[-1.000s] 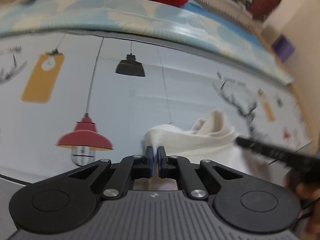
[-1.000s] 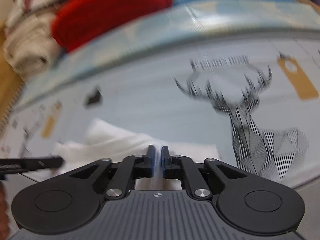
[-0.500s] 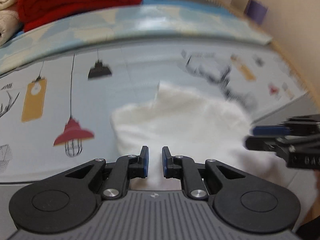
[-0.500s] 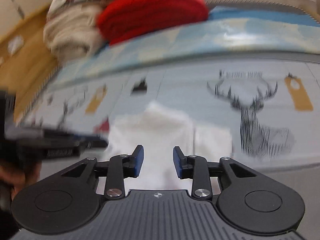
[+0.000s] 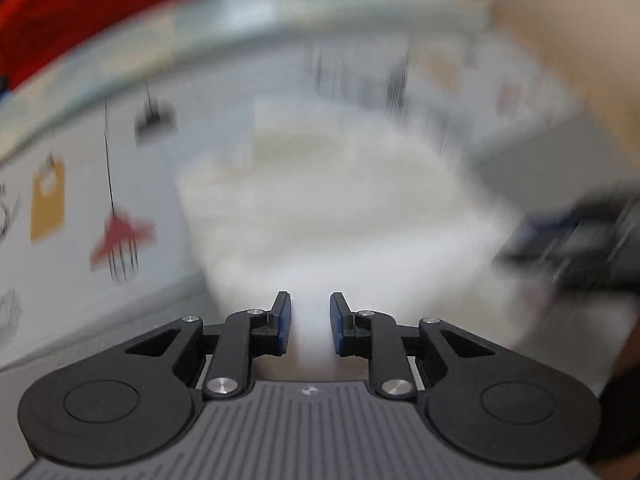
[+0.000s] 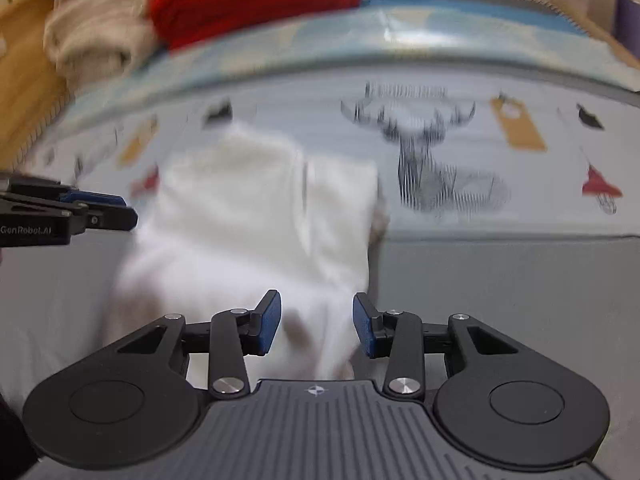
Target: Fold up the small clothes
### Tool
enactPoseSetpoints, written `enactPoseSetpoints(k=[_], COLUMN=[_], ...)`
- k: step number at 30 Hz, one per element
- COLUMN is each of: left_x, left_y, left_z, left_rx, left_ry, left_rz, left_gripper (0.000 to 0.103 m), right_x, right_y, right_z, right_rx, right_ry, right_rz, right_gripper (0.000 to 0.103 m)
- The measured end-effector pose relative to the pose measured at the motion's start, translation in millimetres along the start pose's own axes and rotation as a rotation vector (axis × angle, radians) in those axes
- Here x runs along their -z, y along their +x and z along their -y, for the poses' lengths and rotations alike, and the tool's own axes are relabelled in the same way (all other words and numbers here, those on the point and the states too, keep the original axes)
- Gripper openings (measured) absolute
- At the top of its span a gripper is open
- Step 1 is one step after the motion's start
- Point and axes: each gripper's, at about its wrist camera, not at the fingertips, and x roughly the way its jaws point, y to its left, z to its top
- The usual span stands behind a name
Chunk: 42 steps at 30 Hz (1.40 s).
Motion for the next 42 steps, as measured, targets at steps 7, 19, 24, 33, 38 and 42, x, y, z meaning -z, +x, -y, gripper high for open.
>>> enactPoseSetpoints(k=[7,19,24,33,38,42], left_x=[3.4,31.9,33.8,51.6,40.1,33.3], left_y=[-38.1,-23.0,-30.8,10.2,1.2,12.7], left_z=[12.9,14.9,-23.0,-52.6,-65.9,-72.2], left_rx=[0.019,-0.02,0.032,0.202,0.243,0.247], left_ry=[0.037,-0.052,-0.304,-0.613,-0.714,-0.766], left_rz=[0.123,0.013,0.059,-0.019,0.072,0.056], left_gripper=[0.024,0.074,0.082,0.075,0.078,0.079], right_x=[16.1,42.7,44.0,50.6,38.3,29.5], right_y=[-24.5,-15.6,-10.0,6.0,-2.0,-0.5], right_z=[-10.6,-11.8,1.7,12.8,22.0,29.1], right_rx=[0.046,0.057,0.044,0.014,-0.021,-0.058], right_ry=[-0.013,0.054,0.13,0.206,0.267,0.321], right_rz=[0.039,-0.011,-0.038,-0.098,-0.027,-0.015], right_gripper=[0.046,0.059,0.063,0.064,0.064,0.064])
